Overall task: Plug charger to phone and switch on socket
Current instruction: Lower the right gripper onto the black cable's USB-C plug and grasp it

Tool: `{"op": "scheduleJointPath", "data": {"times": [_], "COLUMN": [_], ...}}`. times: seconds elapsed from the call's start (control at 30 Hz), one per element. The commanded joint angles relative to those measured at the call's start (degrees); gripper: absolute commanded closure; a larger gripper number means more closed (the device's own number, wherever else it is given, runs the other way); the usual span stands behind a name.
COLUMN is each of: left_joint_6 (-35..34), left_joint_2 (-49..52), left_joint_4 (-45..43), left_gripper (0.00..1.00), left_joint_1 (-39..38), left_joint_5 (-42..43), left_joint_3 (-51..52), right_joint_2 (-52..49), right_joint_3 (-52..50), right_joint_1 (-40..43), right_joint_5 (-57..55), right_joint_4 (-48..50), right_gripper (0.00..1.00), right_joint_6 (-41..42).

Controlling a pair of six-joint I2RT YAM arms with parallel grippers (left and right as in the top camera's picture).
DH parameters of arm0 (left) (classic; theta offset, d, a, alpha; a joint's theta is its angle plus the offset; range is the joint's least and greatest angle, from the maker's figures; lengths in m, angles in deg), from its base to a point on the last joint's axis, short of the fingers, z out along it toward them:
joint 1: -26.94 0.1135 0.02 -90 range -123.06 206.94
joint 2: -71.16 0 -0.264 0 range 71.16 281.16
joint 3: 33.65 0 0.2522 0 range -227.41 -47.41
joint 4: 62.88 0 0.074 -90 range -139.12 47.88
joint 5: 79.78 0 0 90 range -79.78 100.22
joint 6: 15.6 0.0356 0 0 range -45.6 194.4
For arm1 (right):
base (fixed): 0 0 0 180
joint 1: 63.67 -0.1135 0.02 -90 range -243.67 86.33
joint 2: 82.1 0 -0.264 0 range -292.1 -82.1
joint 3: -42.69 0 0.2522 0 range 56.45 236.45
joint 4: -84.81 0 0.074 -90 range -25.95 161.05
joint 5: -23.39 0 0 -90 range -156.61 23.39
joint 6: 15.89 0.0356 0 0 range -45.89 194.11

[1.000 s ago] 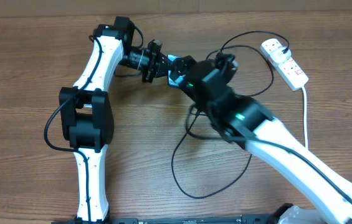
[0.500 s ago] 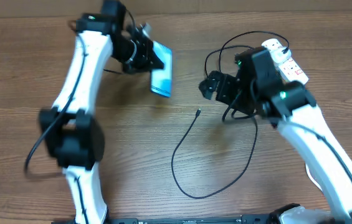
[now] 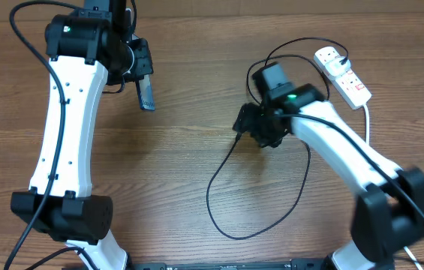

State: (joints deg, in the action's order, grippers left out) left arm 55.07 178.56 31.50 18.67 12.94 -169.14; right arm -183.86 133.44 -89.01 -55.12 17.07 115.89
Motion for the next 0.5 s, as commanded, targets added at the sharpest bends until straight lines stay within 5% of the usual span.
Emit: {"op": "scheduleJointPath", "data": {"times": [0.0,0.47], "left_joint_6": [-1.7,-1.7], "left_joint_2": [0.2,0.2], "left_joint_4": [-0.2,0.0], "left_gripper": [0.96,0.96], "left_joint_1": [-0.8,-0.8], "left_joint_5": [-1.6,-1.6], "left_joint_3": [0.0,0.1], "right_joint_2": [-4.2,-10.7], "right_joint_3": [0.2,5.0], "right_joint_1": [-1.5,-4.2], "right_joint_5": [-5.0,-8.4], "right_joint_4": [0.1,-1.5], "right_gripper": [0.40,0.44], "right_joint_6": [4.4,3.0]}}
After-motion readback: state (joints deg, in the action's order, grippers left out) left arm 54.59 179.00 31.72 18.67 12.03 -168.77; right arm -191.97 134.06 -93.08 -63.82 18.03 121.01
